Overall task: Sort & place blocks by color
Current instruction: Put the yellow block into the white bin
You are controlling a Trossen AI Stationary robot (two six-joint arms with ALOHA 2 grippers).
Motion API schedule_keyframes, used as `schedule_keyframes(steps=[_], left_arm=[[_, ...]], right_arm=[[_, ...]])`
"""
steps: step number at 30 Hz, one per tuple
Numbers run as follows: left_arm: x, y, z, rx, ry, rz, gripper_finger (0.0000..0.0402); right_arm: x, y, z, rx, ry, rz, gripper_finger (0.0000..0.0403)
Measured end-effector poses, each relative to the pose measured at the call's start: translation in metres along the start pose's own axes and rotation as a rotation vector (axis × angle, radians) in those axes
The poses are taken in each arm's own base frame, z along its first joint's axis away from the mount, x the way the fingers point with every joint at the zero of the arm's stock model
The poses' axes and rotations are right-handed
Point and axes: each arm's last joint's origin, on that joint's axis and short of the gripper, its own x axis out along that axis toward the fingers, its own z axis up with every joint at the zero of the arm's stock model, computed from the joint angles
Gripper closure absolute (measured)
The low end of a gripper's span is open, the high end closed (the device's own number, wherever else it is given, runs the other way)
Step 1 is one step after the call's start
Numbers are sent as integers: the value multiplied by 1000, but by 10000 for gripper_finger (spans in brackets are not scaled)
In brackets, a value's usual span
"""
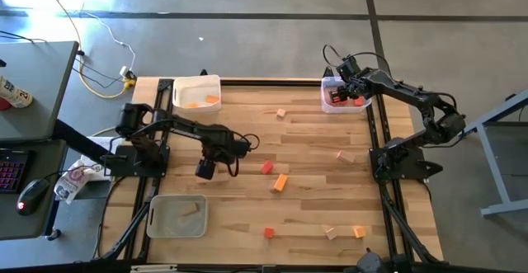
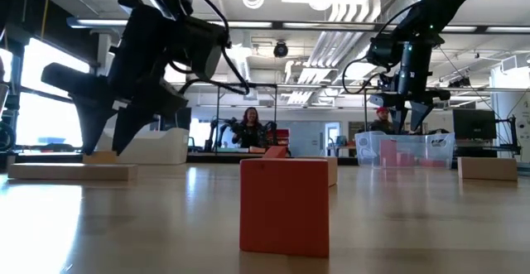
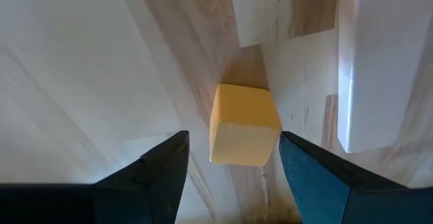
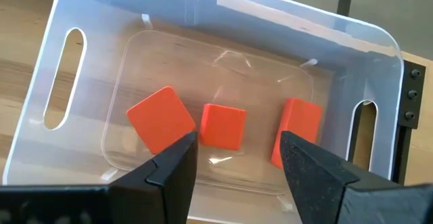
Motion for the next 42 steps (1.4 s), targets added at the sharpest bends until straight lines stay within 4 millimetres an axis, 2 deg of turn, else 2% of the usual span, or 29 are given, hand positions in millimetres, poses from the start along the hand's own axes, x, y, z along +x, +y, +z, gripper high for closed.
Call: schedule_keyframes(steps=[8,11,17,22,27,33,42], left_arm=[[12,1,7,3,46,-6,195],[17,2,9,3,61,-11,220],[16,4,10,25,42,-8,297],[14,4,10,24,24,-5,298],[6,4,6,15,-17,-2,298],[-15,9,-7,-18,-113,31,298],[-48,31,-40,-156,-274,122,298]], right_arm=[[0,0,0,-2,1,4,206],[0,1,0,-8,6,20,206],[-2,3,-1,-7,28,105,206],[-16,2,-2,-3,-11,164,206],[-40,8,-7,-29,-85,223,206],[-63,23,-18,-65,-137,319,206],[-80,57,-35,-163,-166,426,206]])
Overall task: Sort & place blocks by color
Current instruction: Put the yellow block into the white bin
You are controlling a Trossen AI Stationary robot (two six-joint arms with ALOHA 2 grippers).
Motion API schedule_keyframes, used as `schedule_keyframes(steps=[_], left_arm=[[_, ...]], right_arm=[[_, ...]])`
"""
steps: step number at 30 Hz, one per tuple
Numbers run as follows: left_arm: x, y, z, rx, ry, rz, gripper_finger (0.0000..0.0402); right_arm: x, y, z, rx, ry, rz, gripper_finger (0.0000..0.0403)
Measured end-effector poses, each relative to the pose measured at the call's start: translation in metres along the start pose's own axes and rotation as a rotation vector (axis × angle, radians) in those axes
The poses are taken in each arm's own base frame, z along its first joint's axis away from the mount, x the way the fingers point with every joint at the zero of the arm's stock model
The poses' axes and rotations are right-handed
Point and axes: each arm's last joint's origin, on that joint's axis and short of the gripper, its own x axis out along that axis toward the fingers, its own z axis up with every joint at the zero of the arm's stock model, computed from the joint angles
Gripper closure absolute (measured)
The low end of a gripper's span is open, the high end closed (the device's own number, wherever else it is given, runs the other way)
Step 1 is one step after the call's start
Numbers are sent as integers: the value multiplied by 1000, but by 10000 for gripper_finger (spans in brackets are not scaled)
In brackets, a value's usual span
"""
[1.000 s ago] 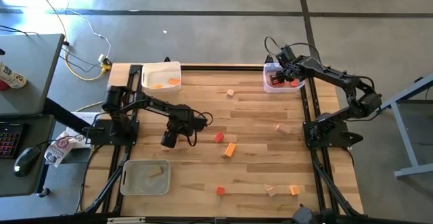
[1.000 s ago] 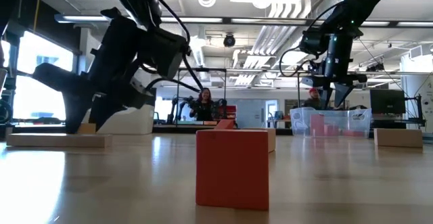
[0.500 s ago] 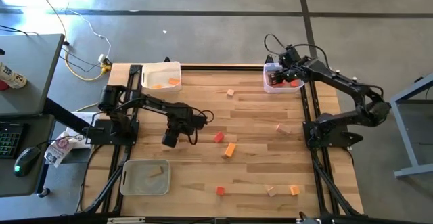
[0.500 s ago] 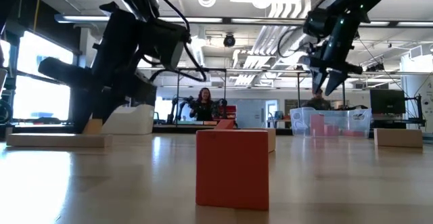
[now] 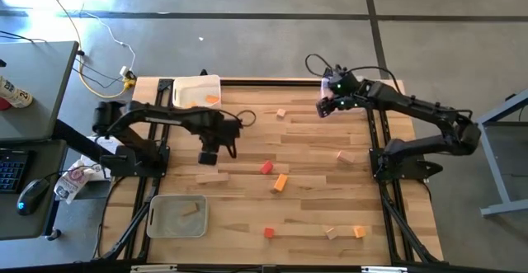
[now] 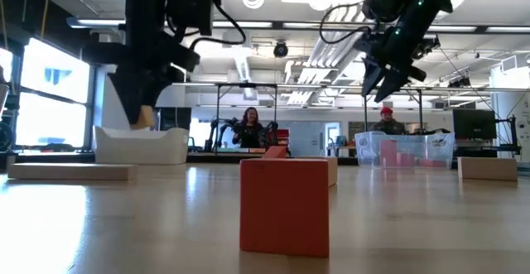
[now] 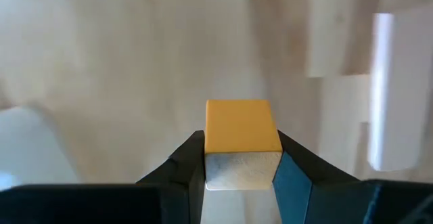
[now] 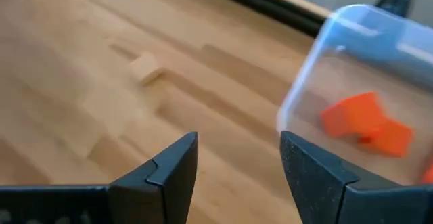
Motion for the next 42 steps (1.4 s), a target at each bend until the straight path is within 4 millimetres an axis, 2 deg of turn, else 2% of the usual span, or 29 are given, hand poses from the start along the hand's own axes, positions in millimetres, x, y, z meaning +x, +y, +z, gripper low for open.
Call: schedule_keyframes(steps=[7,12,20,27,36,42], left_arm=[[-28,31,-23,-157,-121,163,298],[-39,58,-41,-297,-170,259,298],[-37,98,-63,-501,-195,313,291],[-36,127,-80,-666,-250,365,290],[-33,148,-103,-808,-289,300,289],[-20,157,-108,-932,-252,257,290]], right_arm=[[-4,27,-8,-59,-21,86,206],[-7,42,-15,-101,-19,133,206],[-13,64,-28,-170,-14,209,206],[-20,79,-48,-217,67,239,206],[-31,89,-83,-103,279,194,206],[-40,87,-104,21,369,63,206]])
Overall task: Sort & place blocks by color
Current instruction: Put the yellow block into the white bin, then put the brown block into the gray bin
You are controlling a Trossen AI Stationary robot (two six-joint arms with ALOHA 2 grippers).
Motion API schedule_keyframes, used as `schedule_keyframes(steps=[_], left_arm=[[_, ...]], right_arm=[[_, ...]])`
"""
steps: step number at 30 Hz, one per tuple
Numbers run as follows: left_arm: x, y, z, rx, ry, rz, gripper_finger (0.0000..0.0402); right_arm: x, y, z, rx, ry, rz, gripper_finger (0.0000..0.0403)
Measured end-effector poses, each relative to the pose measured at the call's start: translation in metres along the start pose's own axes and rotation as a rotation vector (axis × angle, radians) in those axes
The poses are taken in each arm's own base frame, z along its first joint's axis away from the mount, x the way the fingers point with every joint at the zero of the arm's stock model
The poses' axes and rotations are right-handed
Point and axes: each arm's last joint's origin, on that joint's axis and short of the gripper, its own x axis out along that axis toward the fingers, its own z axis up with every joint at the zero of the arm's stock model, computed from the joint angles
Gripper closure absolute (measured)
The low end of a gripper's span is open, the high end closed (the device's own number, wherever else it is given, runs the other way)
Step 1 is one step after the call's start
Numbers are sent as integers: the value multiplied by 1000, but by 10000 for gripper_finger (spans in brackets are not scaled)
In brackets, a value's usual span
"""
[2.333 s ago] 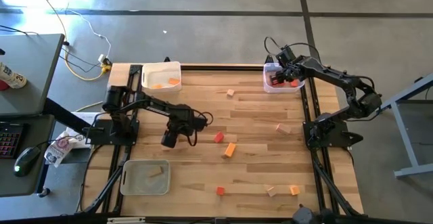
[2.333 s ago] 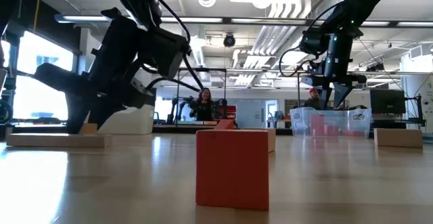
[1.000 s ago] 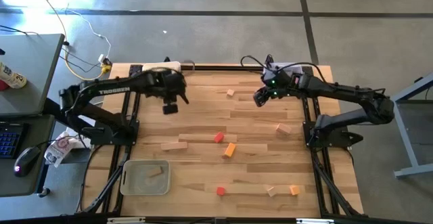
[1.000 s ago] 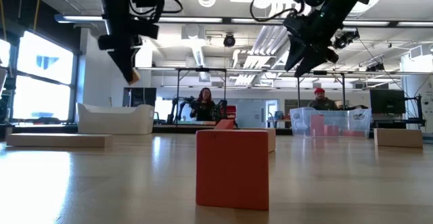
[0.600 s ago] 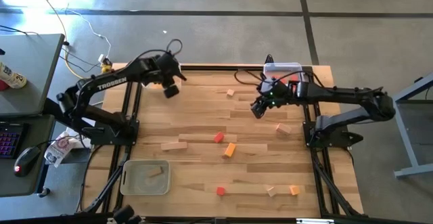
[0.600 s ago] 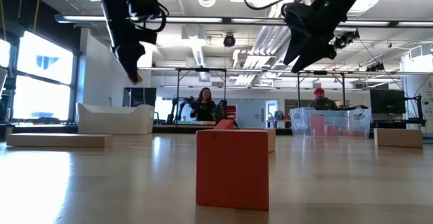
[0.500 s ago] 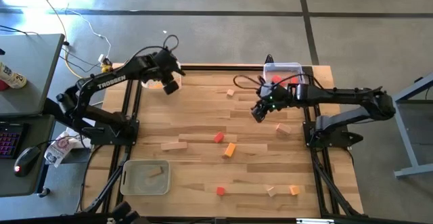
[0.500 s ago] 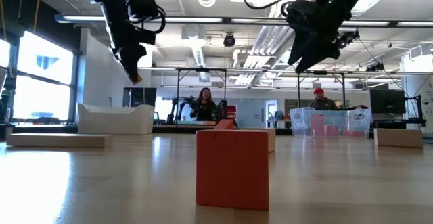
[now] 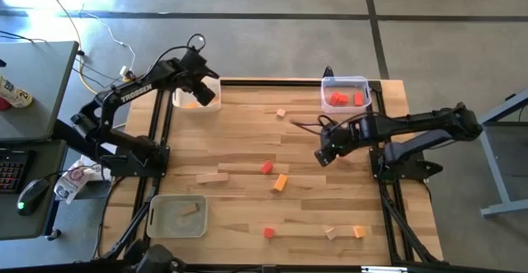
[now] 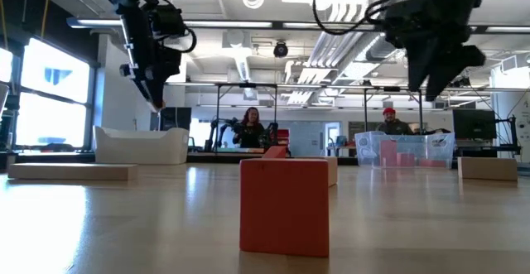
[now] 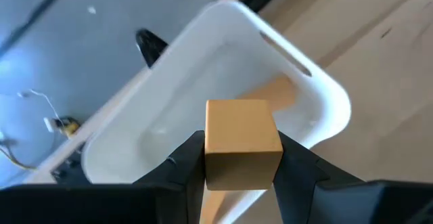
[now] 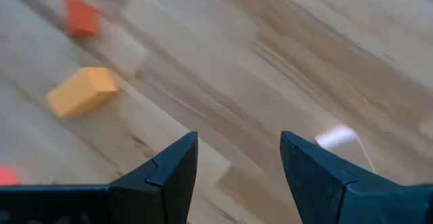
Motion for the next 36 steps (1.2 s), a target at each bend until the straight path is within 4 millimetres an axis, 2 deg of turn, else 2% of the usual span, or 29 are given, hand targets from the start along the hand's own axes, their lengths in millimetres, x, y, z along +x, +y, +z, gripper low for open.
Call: schedule_keyframes(steps=[7,14,19,29,36], left_arm=[[34,-5,4,8,111,-13,288],[53,-9,6,-3,155,-16,285],[55,-9,6,-26,157,-14,261],[54,-9,5,-16,171,-23,182],[36,-9,11,-1,197,-91,171]], right_arm=[[-2,-5,-15,98,21,-123,206],[-4,-12,-20,47,59,-203,206],[-3,-14,-21,-58,91,-217,206],[11,-15,-19,-154,175,-333,197],[25,-17,-11,-243,264,-393,166]])
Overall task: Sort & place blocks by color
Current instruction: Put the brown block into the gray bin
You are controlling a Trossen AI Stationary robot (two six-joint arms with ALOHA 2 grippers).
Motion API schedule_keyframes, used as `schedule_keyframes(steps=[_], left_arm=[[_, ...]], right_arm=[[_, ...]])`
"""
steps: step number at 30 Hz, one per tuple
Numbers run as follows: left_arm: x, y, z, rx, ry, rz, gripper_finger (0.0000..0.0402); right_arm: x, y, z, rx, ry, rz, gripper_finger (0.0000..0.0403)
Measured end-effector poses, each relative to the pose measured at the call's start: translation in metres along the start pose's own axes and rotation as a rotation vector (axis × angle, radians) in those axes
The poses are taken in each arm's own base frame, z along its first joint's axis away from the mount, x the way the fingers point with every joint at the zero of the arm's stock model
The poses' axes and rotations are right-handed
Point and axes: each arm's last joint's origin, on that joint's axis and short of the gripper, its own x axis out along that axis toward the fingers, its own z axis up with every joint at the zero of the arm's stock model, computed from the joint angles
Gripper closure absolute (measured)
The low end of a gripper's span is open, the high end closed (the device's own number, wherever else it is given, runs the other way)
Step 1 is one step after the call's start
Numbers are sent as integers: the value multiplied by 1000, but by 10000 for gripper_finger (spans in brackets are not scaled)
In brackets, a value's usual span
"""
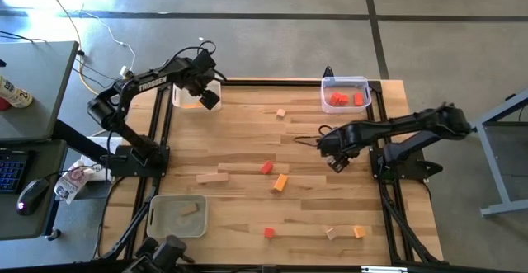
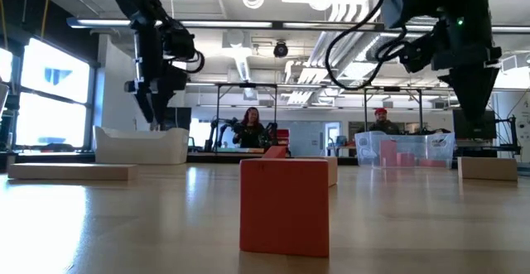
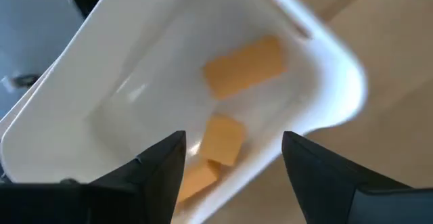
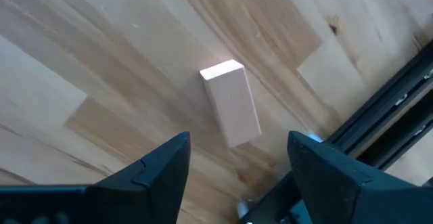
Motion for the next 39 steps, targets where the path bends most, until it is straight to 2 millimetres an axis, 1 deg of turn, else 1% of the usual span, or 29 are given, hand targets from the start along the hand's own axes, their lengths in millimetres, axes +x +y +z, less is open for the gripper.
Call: schedule_keyframes(steps=[4,11,16,20,24,29,32,34,36,39], left_arm=[[-14,-8,-1,27,-53,-87,177],[-44,-31,-10,113,-160,-192,178],[-66,-50,-20,188,-231,-265,178],[-79,-63,-28,243,-271,-288,178],[-87,-74,-34,293,-294,-309,178],[-90,-83,-37,333,-297,-317,178],[-90,-86,-38,347,-298,-318,178],[-91,-87,-38,352,-298,-319,178],[-91,-88,-39,356,-298,-319,178],[-91,-88,-39,355,-298,-319,178]], right_arm=[[5,-2,6,-27,49,5,162],[14,-5,18,-39,110,1,162],[25,-5,28,-63,169,-10,162],[37,-3,37,-98,209,-27,162],[51,0,45,-126,253,-38,162],[68,4,51,-158,348,-36,169],[77,7,53,-181,373,-52,182],[81,8,54,-188,384,-63,199],[83,9,54,-189,396,-68,225],[84,9,54,-180,403,-69,275]])
